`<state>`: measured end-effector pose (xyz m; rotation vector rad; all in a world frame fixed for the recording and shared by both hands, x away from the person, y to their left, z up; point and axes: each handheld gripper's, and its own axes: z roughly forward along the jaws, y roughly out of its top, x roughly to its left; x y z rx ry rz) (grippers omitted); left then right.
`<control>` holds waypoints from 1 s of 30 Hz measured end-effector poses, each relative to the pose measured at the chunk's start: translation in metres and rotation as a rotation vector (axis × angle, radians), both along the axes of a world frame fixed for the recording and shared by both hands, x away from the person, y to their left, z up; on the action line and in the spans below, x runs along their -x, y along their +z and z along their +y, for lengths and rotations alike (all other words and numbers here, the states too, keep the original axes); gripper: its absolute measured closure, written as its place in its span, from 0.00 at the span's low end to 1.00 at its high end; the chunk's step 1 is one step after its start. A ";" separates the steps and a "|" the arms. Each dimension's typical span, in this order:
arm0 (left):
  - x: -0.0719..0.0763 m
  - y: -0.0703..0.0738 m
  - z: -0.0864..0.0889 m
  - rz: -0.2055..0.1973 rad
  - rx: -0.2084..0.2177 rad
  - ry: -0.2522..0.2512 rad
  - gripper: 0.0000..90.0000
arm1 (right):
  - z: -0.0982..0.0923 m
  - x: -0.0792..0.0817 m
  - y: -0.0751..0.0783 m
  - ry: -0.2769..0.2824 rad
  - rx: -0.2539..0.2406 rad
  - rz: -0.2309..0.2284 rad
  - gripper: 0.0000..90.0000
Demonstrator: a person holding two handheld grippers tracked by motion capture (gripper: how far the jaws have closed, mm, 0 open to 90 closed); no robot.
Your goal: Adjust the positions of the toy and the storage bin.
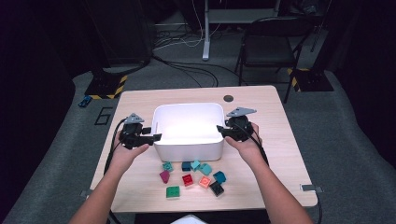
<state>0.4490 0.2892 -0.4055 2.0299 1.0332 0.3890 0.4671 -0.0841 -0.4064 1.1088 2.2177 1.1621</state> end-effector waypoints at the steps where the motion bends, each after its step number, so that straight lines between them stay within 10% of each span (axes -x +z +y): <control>1: 0.000 0.000 -0.001 -0.009 -0.002 0.004 0.49 | 0.000 0.000 0.000 -0.001 -0.004 0.004 0.63; 30: 0.014 0.014 0.057 -0.063 0.079 0.109 0.49 | -0.032 0.037 0.033 0.017 -0.009 -0.026 0.55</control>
